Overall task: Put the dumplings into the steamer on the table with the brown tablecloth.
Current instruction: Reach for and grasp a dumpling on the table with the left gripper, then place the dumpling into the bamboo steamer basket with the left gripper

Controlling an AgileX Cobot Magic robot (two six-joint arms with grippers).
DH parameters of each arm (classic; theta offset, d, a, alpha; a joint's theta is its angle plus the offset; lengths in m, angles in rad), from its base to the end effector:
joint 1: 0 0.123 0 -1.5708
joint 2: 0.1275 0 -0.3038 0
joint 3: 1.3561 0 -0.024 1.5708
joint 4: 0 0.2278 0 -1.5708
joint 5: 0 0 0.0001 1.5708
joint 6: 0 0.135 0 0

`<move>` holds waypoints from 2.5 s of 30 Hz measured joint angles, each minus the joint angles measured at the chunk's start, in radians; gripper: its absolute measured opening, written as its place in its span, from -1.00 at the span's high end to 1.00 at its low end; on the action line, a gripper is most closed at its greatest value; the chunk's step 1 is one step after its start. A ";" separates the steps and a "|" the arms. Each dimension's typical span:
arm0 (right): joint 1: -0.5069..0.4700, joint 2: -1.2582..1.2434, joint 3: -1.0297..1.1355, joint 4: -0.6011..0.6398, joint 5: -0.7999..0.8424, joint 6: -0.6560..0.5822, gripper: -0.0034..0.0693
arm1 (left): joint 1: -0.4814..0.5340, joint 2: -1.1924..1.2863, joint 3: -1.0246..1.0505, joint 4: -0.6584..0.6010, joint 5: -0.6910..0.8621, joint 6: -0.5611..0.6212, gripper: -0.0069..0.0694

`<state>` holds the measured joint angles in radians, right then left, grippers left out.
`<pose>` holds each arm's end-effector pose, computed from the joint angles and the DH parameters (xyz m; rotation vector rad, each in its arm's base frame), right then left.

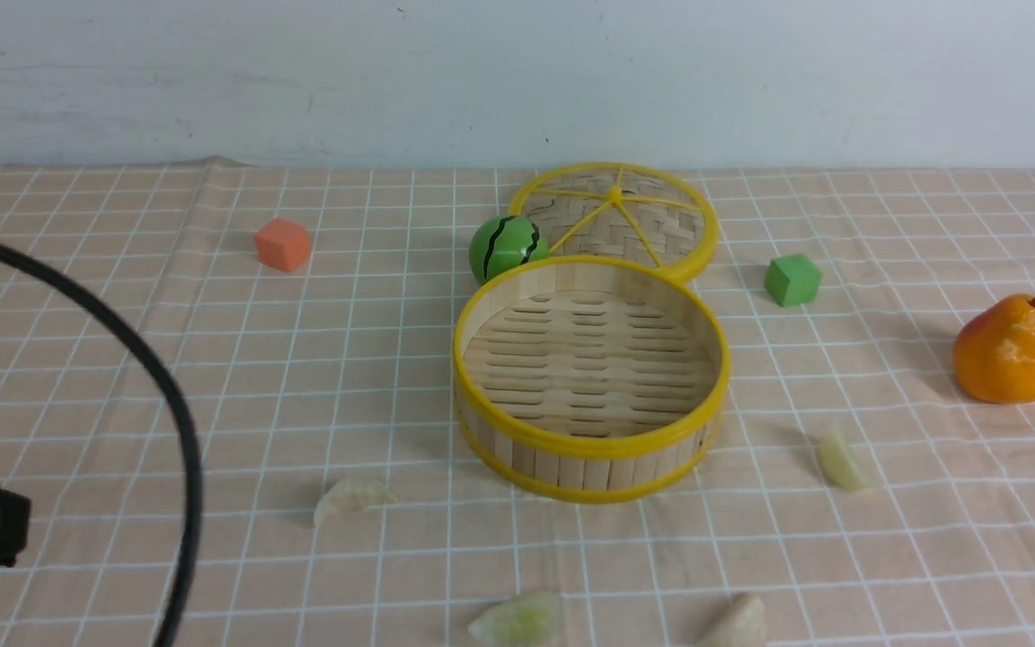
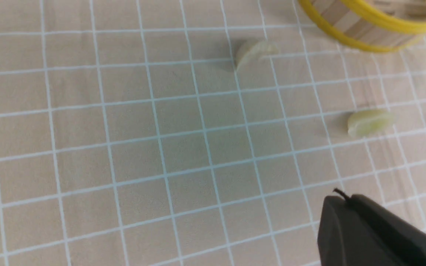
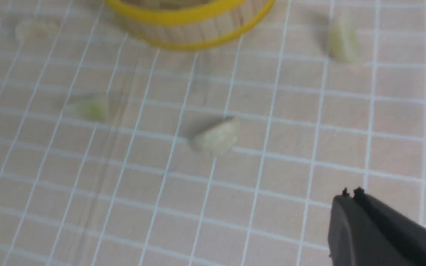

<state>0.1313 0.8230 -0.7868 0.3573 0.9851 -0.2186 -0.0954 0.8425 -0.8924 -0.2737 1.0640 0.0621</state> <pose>0.1232 0.0560 0.3043 -0.3068 2.4463 0.4157 0.1274 -0.0443 0.3248 0.1292 2.4783 -0.3677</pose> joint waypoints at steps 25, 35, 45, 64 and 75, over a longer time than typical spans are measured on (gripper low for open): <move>0.403 0.188 -0.096 -0.053 0.151 0.001 0.93 | -0.358 0.855 -0.316 0.356 -0.237 0.189 -0.49; 0.403 0.188 -0.096 -0.051 0.151 0.001 0.93 | -0.358 1.042 -0.318 0.412 -0.494 0.202 -0.62; 0.403 0.188 -0.096 -0.049 0.111 0.001 0.91 | -0.358 1.070 -0.322 0.418 -0.408 0.196 0.20; 0.403 0.089 -0.137 -0.049 0.136 0.001 0.88 | -0.528 1.114 -0.958 0.420 -0.113 -0.234 0.35; 0.403 -0.054 -0.148 -0.071 0.223 0.001 0.87 | -0.566 1.500 -1.386 0.421 -0.045 -0.337 0.35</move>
<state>0.5346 0.7693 -0.9344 0.2858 1.2080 -0.2173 -0.6611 2.3424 -2.2784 0.1470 1.0186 -0.2753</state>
